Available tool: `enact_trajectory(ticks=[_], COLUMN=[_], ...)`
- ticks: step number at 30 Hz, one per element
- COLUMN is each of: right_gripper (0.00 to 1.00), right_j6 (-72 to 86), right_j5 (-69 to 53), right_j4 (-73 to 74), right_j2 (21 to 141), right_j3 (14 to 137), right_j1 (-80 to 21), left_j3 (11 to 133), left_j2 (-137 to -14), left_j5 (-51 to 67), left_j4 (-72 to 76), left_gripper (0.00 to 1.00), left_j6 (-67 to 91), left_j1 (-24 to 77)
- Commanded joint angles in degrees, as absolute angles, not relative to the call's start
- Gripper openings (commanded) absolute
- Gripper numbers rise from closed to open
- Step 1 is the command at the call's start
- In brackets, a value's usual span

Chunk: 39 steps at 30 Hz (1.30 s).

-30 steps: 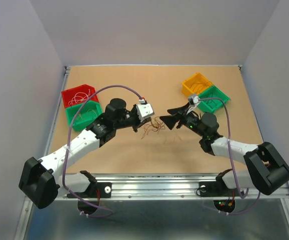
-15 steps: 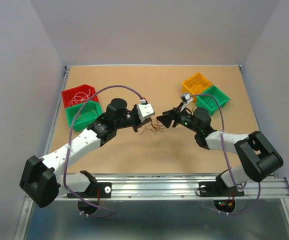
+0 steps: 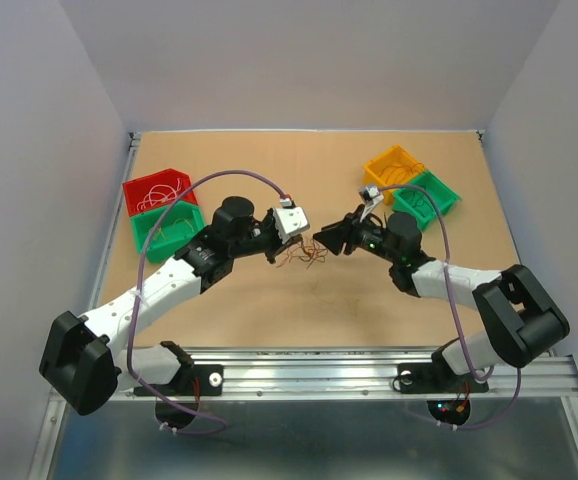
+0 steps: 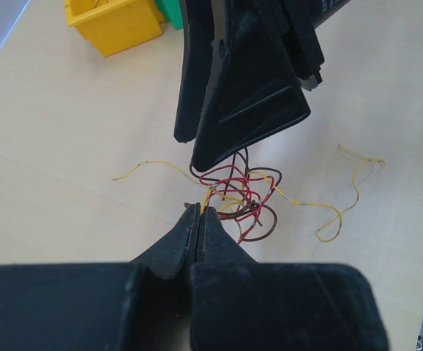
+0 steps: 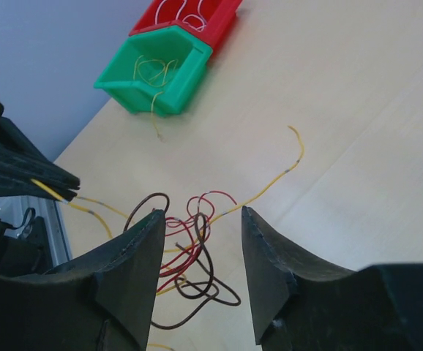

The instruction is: Untangle the cables

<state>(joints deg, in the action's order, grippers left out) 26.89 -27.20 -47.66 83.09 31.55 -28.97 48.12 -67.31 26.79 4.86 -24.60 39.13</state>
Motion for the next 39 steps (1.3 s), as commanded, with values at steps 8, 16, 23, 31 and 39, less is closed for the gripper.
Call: enact_trajectory(ticks=[8,16,23,31,39], right_gripper=[0.42,0.0,0.0,0.0,0.0], right_j6=[25.66,25.58,25.49,26.45,27.07], right_j5=[-31.11,-26.2,1.98,34.61,41.05], right_j4=[-41.14,-40.25,-29.99,-10.39,2.37], right_j2=[80.51,76.82,62.87,31.76,8.19], right_j3=[34.72,33.31,28.22,21.36,19.86], right_j1=[-29.36,-29.36,-29.01,-28.56,-28.39], left_j3=[47.64,47.64,46.59,47.64,46.76], left_j2=[-66.53,-67.24,-67.5,-66.1,-65.65], left_j5=[24.96,24.7,6.27,11.15,13.62], left_j4=[7.73,7.82,14.49,19.33,22.59], left_gripper=[0.0,0.0,0.0,0.0,0.0], left_j6=[-25.58,-25.75,-21.81,-8.27,-3.17], left_j1=[38.94,38.94,37.89,18.56,11.51])
